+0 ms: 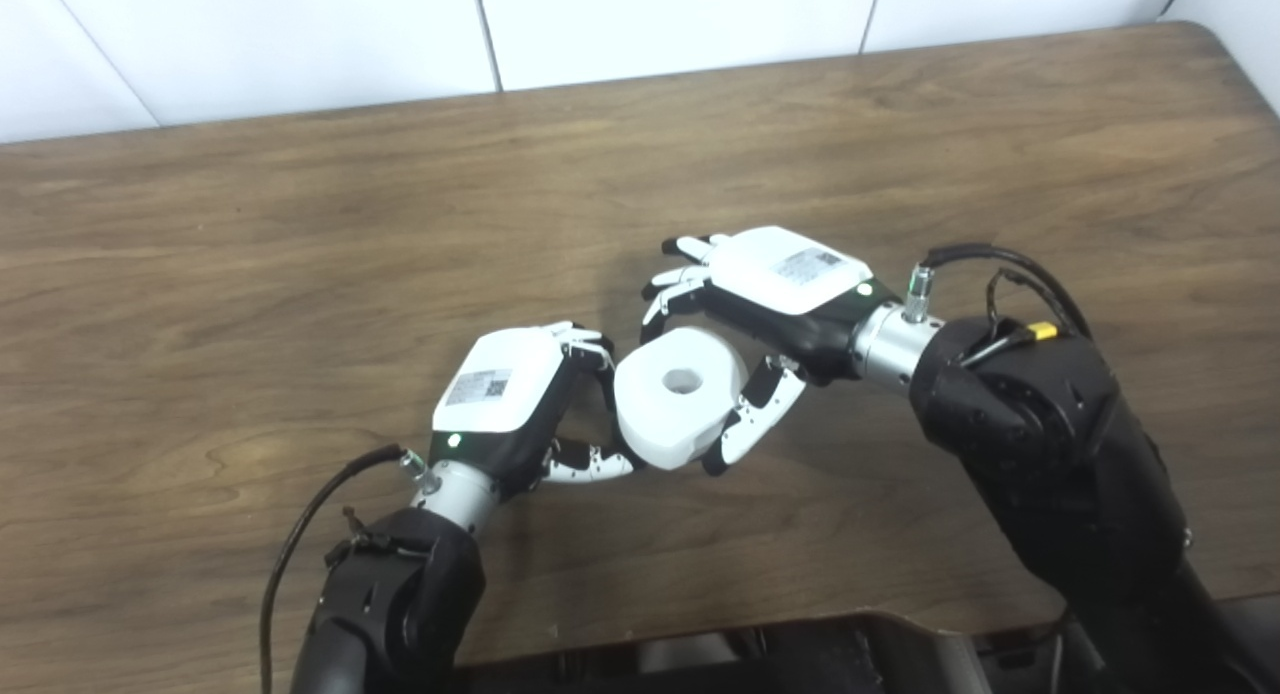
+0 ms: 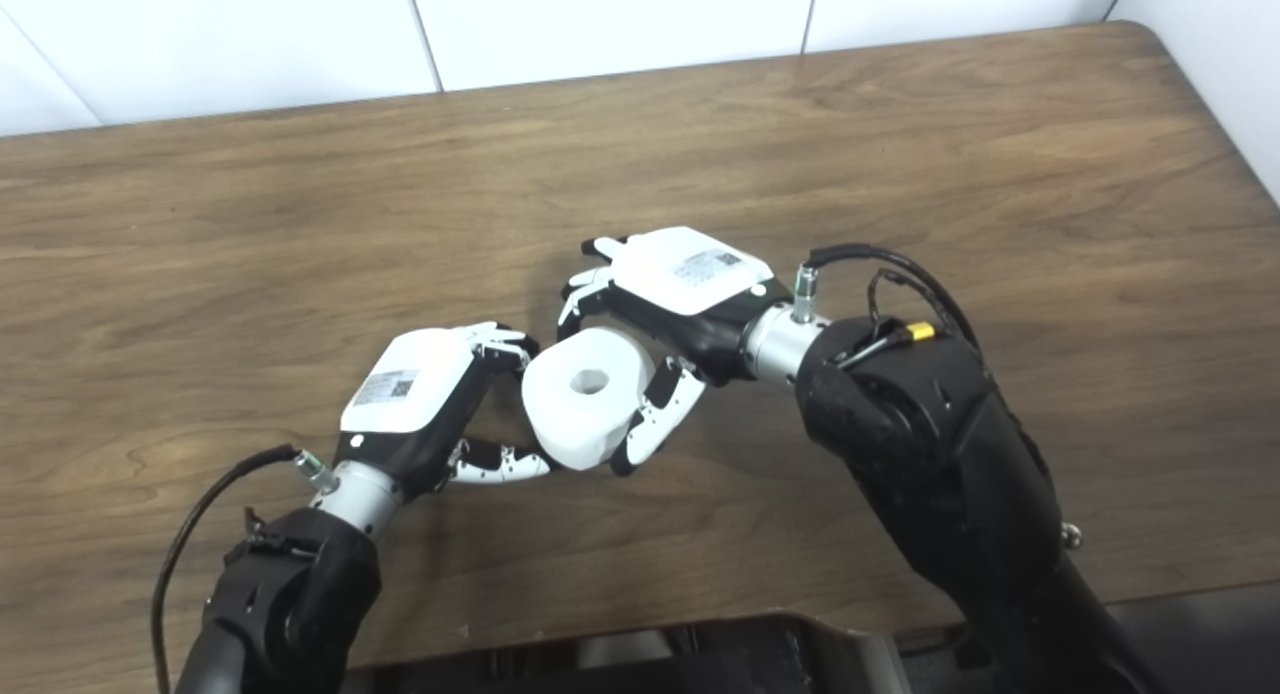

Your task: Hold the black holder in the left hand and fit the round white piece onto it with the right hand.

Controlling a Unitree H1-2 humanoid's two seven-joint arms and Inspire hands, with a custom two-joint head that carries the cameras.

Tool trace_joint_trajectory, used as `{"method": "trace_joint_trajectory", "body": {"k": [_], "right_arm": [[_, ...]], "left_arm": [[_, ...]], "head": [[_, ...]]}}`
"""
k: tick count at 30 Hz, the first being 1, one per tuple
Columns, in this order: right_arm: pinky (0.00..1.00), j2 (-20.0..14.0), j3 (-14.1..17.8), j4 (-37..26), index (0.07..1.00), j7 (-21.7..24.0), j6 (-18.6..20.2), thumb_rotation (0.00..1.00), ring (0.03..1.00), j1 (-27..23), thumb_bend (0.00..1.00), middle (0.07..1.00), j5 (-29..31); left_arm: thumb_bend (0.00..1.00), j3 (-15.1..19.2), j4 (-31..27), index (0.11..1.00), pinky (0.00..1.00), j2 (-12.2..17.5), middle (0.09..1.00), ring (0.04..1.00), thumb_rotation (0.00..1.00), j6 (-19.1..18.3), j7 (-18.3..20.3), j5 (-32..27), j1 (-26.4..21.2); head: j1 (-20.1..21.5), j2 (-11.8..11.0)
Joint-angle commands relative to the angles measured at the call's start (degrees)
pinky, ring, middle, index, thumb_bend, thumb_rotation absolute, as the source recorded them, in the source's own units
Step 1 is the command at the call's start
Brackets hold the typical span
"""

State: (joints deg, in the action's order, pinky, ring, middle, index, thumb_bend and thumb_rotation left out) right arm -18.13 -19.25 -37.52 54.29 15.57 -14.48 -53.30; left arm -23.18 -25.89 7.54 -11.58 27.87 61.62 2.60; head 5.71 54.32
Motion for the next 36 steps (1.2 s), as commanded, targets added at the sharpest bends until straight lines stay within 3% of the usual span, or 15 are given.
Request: {"method": "trace_joint_trajectory", "body": {"k": [1, 16, 25, 36], "right_arm": [[1.0, -0.1, 1.6, -2.5, 0.736, -0.1, 0.2, 0.38, 1.0, -2.8, 1.0, 0.914, 0.0], [1.0, -0.9, 4.0, -5.6, 0.774, 5.6, 3.2, 0.4, 1.0, -6.9, 1.0, 0.932, 1.1], [1.0, -2.5, 5.6, -7.7, 0.796, 10.1, 5.1, 0.45, 1.0, -12.0, 1.0, 0.927, 2.2], [1.0, -3.9, 7.3, -9.3, 0.793, 13.6, 9.8, 0.39, 1.0, -16.5, 1.0, 0.932, 3.4]], "left_arm": [[0.51, -0.8, 0.9, 0.49, 0.87, -0.2, 0.811, 0.884, 0.05, -0.3, 1.9, 0.0, -0.4], [0.51, -0.7, 2.9, 0.49, 0.85, 0.2, 0.799, 0.872, 0.05, -0.1, 0.5, -0.5, -0.7], [0.51, -0.2, 4.4, 0.491, 0.86, 0.4, 0.797, 0.875, 0.06, -0.3, 0.0, -1.4, -1.4], [0.52, 0.4, 4.8, 0.496, 0.85, 0.2, 0.801, 0.878, 0.07, -1.8, 1.6, -2.0, -2.3]], "head": [[-0.1, 0.0], [-0.4, -0.3], [-0.6, -0.6], [-1.5, -1.5]]}}
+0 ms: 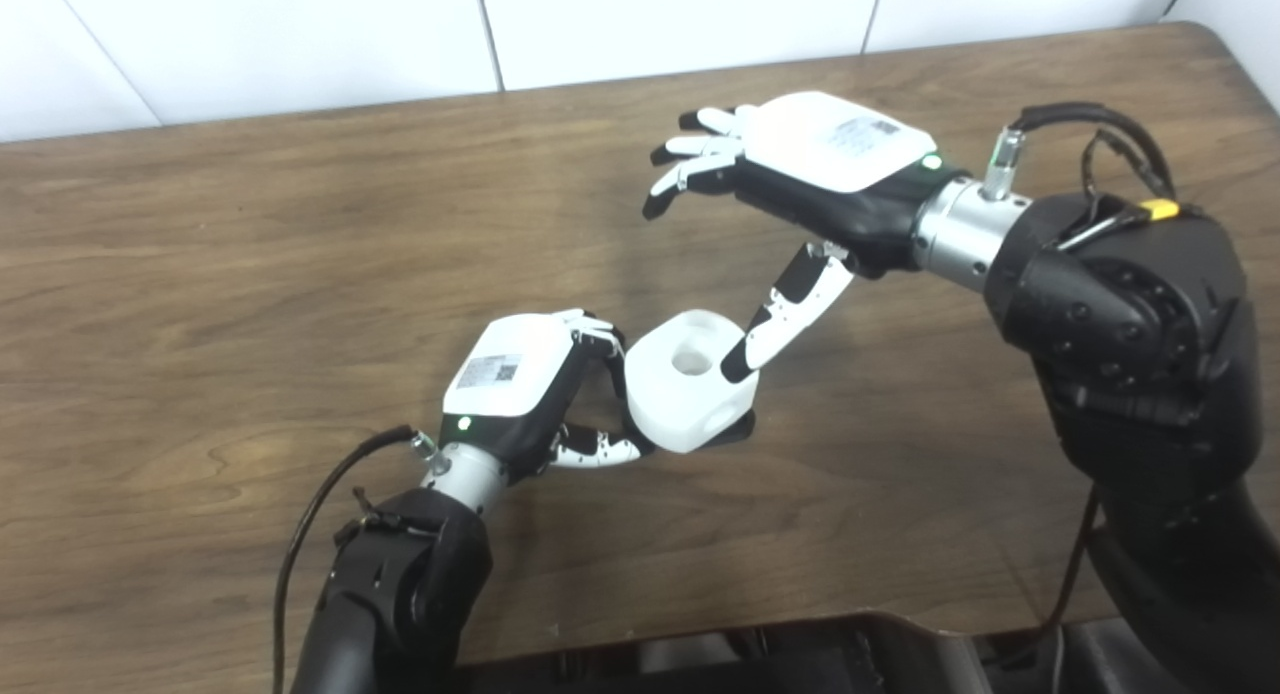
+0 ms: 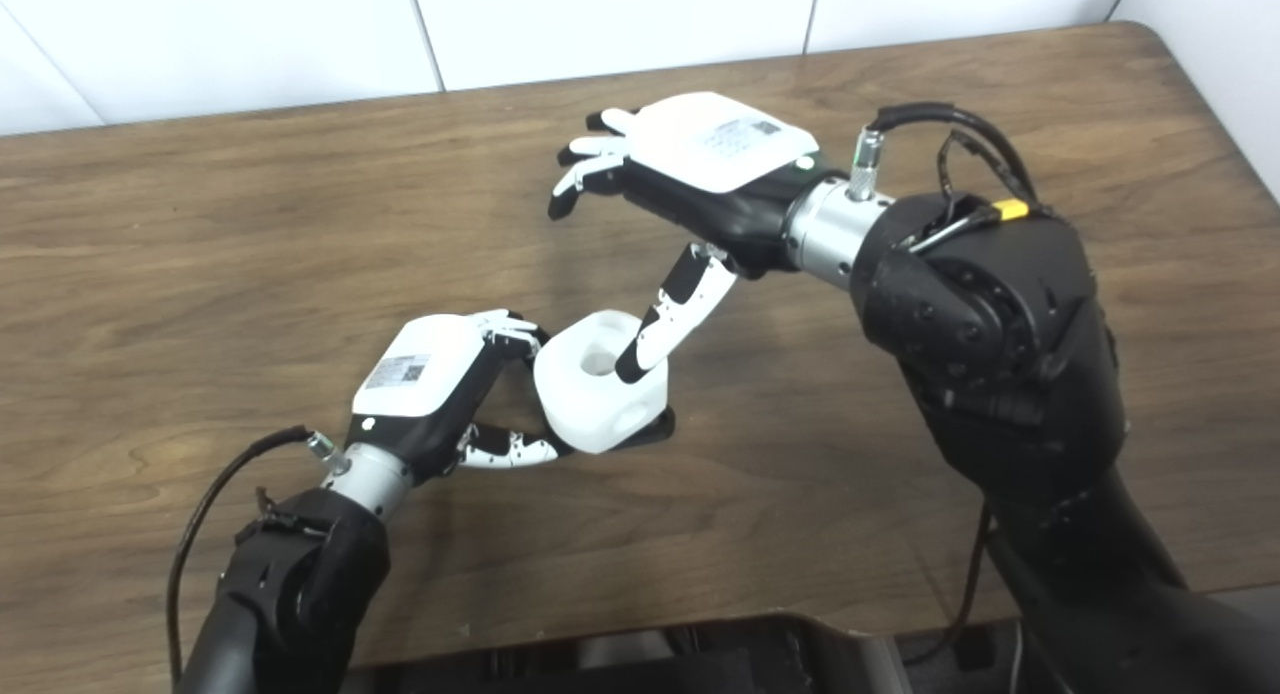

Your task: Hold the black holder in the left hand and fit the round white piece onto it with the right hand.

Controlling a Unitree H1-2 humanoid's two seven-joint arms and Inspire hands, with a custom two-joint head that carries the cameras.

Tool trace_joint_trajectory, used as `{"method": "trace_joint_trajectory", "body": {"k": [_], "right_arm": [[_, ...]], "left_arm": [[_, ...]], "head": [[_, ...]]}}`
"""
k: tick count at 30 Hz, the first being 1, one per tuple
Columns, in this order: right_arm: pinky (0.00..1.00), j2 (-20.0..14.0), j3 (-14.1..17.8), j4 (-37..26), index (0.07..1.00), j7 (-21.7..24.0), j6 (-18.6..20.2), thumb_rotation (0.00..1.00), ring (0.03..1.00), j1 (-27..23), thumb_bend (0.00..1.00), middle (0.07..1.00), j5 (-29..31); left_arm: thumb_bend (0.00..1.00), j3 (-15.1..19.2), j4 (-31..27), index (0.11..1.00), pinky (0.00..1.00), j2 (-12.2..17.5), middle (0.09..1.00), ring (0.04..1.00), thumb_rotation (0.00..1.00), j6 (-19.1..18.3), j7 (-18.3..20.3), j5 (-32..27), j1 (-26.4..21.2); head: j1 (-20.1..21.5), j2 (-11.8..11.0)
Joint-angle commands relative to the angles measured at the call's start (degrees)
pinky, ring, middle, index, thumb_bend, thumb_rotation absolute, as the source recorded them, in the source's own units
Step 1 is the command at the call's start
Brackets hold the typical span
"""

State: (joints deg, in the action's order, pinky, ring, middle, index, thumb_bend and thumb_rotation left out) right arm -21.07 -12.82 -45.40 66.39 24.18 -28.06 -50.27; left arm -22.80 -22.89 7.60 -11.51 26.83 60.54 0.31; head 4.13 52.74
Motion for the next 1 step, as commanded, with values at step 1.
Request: {"method": "trace_joint_trajectory", "body": {"k": [1], "right_arm": [[1.0, -1.0, 0.9, -1.5, 0.795, 1.7, 1.5, 0.39, 1.0, -3.2, 1.0, 0.934, 0.5]], "left_arm": [[0.52, 0.2, 1.7, 0.496, 0.85, 0.2, 0.802, 0.877, 0.07, -2.1, 2.9, -1.0, -0.1]], "head": [[0.1, 0.0]]}}
